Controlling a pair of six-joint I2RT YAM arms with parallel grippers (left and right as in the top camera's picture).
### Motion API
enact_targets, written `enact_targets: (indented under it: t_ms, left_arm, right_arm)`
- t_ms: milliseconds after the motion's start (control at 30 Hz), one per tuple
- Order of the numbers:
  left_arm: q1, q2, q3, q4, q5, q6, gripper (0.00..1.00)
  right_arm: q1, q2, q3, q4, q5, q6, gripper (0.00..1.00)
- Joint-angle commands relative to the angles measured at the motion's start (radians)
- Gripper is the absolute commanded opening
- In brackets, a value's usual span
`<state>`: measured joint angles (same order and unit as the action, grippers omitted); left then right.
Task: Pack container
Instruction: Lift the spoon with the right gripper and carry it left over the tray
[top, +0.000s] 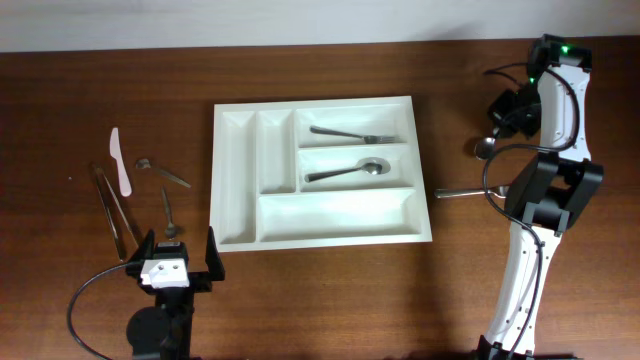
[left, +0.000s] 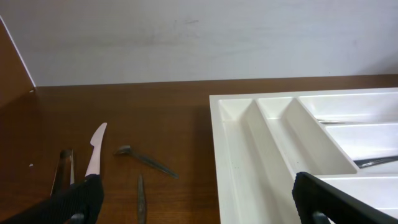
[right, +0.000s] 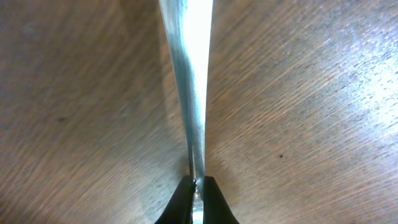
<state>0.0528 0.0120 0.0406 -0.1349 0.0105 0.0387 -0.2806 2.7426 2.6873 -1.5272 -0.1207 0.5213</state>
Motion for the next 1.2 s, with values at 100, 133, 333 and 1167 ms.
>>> enact_targets:
  t_ms: [100,133,333,1167]
  left_arm:
    - [0.005,-0.006,-0.006,0.000,0.000,0.016,0.99]
    - [0.005,-0.006,-0.006,0.000,0.000,0.015,0.99]
    - [0.005,-0.006,-0.006,0.000,0.000,0.015,0.99]
    - [0.005,-0.006,-0.006,0.000,0.000,0.016,0.99]
  right_arm:
    - [0.007,0.013,0.043,0.009,-0.111,-0.126,0.04]
    - [0.008,0.013,0.054,0.009,-0.142,-0.142,0.04]
    - [0.020,0.011,0.169,-0.004,-0.282,-0.223,0.04]
    - [0.344,-0.054,0.454,-0.171,-0.429,-0.836,0.04]
